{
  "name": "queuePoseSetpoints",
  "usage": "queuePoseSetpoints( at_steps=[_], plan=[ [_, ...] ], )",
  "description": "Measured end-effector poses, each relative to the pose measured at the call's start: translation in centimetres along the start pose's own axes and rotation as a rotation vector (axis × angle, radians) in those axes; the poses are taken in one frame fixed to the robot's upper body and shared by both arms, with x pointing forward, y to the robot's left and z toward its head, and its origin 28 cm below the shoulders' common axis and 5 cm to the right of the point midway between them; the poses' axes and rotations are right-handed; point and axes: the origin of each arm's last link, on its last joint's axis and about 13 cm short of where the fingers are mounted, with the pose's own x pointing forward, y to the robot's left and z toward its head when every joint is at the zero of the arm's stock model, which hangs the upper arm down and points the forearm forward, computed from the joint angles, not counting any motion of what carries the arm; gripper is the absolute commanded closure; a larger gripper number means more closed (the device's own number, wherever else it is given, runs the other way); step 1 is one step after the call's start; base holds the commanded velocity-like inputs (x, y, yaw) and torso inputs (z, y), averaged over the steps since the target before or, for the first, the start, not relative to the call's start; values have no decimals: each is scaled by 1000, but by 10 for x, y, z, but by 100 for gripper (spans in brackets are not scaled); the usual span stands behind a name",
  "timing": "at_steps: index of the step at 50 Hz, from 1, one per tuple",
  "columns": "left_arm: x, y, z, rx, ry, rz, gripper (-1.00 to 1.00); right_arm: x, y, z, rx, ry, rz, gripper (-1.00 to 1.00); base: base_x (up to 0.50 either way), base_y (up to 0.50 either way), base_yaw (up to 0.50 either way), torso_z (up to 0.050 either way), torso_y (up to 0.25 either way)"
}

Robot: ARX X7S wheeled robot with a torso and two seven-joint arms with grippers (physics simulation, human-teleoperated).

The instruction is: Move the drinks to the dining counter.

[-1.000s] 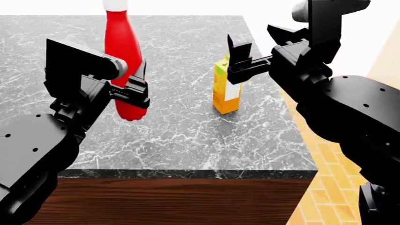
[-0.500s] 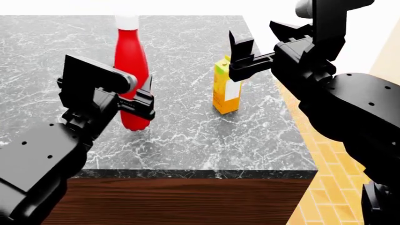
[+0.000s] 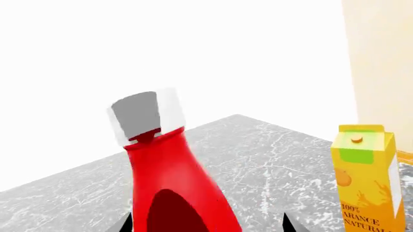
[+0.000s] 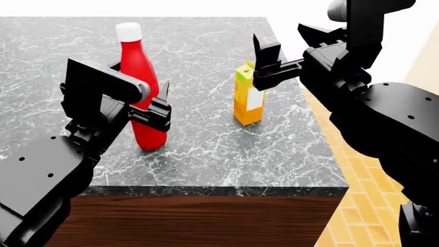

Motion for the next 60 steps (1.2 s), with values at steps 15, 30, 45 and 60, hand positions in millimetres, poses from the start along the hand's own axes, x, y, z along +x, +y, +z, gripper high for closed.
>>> queuePoseSetpoints(
  at_steps=[15,30,45,60],
  plan=[
    [-2,1,6,0,-26,6,-100,0,0,0,2,0,4,-100,0,0,0,0,0],
    [-21,9,27,-21,-126,87,-100,-1,1,2,13,-24,16,-100,0,0,0,0,0],
    [-39,10,48,-29,-220,127,-100,-3,0,2,5,-32,-1,-100,-451,-3,0,0,0],
    [-42,9,51,-27,-236,130,-100,-6,0,0,25,-32,-3,-100,-498,-273,0,0,0]
  ],
)
